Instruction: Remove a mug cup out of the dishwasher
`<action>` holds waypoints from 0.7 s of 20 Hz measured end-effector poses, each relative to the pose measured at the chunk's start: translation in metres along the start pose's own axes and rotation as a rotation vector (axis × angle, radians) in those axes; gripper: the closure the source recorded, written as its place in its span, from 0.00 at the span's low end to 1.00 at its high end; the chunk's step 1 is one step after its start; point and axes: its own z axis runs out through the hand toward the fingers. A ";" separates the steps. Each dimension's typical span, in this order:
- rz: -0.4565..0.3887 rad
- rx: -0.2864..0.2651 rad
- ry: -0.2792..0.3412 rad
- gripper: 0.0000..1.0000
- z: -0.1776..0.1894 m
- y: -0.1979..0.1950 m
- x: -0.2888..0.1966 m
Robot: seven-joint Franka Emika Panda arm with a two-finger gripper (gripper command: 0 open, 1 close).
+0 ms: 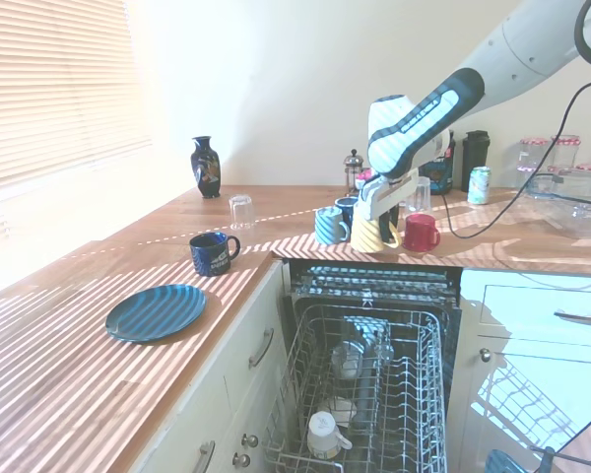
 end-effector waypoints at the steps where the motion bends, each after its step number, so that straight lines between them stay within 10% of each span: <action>1: 0.004 -0.008 -0.006 1.00 0.002 -0.001 0.005; 11: 0.044 -0.047 -0.049 1.00 0.025 0.013 0.040; 12: 0.042 -0.048 -0.052 0.00 0.026 0.015 0.041; 14: 0.043 -0.052 -0.068 0.00 0.027 0.016 0.039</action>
